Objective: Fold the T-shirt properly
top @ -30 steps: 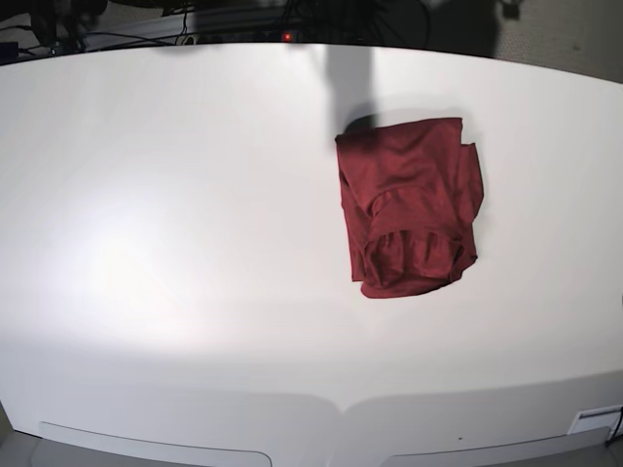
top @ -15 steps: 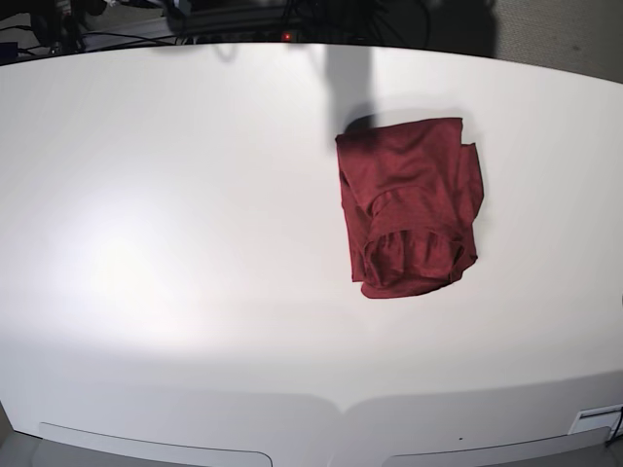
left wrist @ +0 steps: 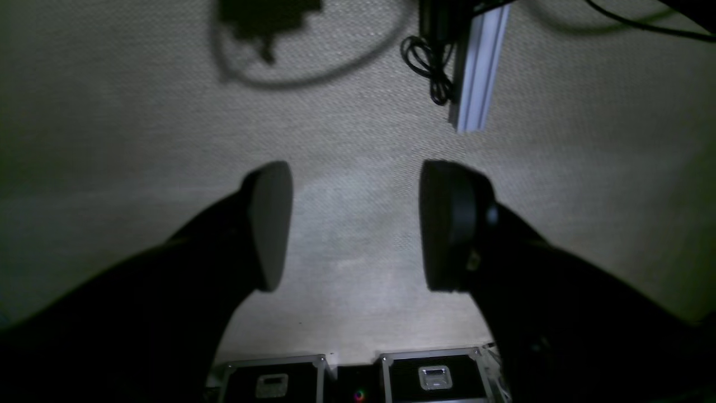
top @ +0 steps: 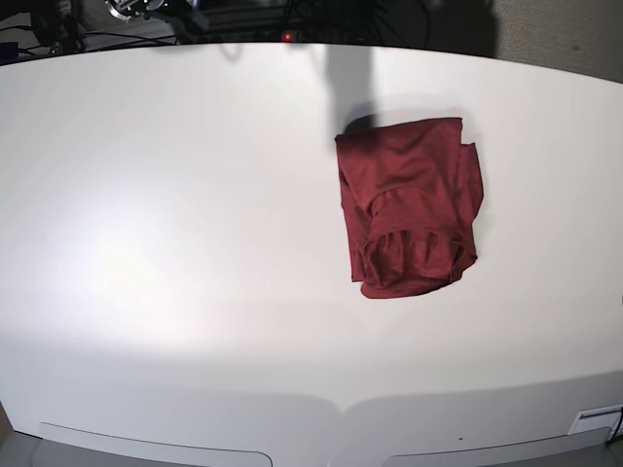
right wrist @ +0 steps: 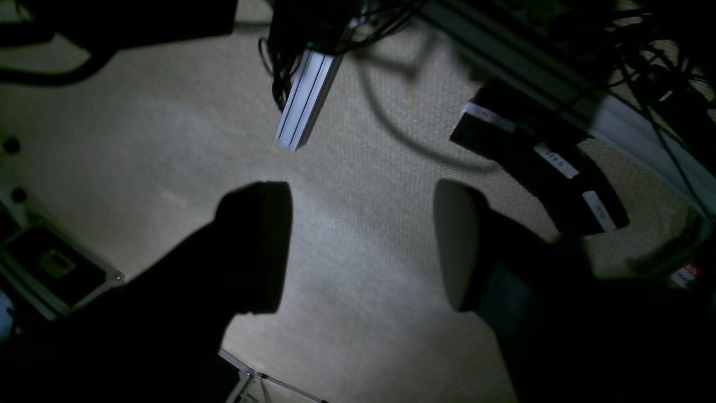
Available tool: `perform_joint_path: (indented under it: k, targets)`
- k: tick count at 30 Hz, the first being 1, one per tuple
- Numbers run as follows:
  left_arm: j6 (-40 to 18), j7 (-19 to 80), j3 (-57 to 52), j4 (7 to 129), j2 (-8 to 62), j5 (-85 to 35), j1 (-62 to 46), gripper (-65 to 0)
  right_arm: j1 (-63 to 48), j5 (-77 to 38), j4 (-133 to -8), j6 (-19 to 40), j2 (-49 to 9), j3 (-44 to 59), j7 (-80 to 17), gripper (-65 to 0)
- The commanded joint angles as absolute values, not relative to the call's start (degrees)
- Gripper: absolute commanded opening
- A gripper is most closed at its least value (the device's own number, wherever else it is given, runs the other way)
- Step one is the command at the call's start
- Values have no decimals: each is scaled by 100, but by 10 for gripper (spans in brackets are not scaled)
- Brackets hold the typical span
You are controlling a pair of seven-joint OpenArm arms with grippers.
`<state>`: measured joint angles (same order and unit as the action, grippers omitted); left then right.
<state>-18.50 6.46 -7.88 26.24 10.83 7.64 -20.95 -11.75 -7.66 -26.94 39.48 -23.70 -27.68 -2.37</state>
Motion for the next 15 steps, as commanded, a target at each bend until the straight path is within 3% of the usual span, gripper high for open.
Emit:
perform_joint_path:
  k: [1, 10, 15]
  targets:
    - [-1857, 659, -799, 2628, 1149, 751, -2161, -300, -1190, -812, -2703, 4000, -2458, -2797, -213, -254]
    - [-1857, 429, -799, 2630, 1146, 753, -2128, -300, -1041, -834, -2705, 4000, -2458, -2816, -226, -254]
    - [-1857, 460, -799, 2628, 1146, 751, -1909, -300, -1031, -1448, -2705, 4000, -2456, -2814, -489, -254]
